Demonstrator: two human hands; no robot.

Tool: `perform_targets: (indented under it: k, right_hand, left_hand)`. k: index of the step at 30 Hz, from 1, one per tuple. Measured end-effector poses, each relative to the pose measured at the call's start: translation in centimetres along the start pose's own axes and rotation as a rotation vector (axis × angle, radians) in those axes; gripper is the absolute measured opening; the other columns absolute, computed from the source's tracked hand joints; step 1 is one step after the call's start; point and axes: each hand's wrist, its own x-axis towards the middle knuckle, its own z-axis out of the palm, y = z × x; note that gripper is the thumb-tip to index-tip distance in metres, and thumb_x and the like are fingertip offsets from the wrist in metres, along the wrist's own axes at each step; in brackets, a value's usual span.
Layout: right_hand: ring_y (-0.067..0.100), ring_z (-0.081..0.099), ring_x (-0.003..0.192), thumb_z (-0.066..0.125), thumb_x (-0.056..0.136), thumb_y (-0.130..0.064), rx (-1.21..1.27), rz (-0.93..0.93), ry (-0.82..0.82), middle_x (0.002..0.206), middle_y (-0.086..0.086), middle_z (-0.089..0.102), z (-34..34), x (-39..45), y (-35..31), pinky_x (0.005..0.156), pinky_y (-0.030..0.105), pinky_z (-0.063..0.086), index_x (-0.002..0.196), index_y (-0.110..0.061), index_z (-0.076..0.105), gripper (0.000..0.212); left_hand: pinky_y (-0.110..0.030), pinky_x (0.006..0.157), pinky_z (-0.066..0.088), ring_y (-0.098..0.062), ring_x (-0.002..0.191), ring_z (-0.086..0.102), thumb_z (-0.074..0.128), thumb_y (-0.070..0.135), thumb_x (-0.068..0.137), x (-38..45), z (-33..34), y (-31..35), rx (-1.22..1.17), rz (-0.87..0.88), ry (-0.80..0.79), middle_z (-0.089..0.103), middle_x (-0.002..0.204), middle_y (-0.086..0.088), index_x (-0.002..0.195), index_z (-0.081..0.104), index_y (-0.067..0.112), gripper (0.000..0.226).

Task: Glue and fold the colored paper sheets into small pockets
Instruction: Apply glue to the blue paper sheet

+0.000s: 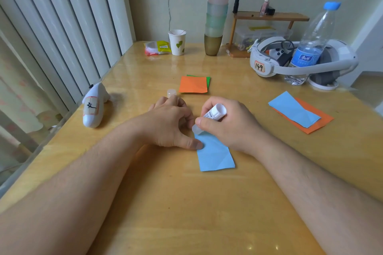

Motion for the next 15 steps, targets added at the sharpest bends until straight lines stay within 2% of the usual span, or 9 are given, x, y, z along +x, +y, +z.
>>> perform_targets:
  k: [6, 10, 15]
  right_hand:
    - [0.005, 0.045, 0.055, 0.079, 0.085, -0.03, -0.039, 0.037, -0.034, 0.059, -0.015, 0.055, -0.1, 0.0, -0.3, 0.048, 0.017, 0.036, 0.076, -0.026, 0.061, 0.02]
    - [0.004, 0.046, 0.055, 0.078, 0.08, -0.025, -0.07, 0.085, -0.044, 0.06, -0.016, 0.059, -1.4, 0.0, 0.1, 0.054, 0.024, 0.038, 0.076, -0.024, 0.062, 0.016]
    - [0.014, 0.043, 0.051, 0.076, 0.077, -0.018, -0.068, 0.104, -0.02, 0.055, -0.01, 0.053, -2.7, -0.5, 0.9, 0.043, 0.026, 0.039, 0.074, -0.02, 0.06, 0.017]
  left_hand:
    - [-0.038, 0.111, 0.035, -0.016, 0.116, 0.031, 0.06, 0.091, 0.046, 0.0, 0.0, 0.0, -0.015, -0.001, 0.005, 0.037, 0.117, 0.016, 0.093, 0.058, 0.041, 0.069]
    - [-0.038, 0.111, 0.035, -0.017, 0.114, 0.033, 0.062, 0.09, 0.046, -0.1, 0.0, 0.0, -0.028, -0.001, 0.003, 0.037, 0.115, 0.016, 0.089, 0.057, 0.042, 0.065]
    - [-0.039, 0.112, 0.035, -0.016, 0.114, 0.033, 0.062, 0.091, 0.046, -0.1, 0.0, 0.0, -0.023, 0.001, 0.001, 0.036, 0.114, 0.018, 0.09, 0.057, 0.043, 0.066]
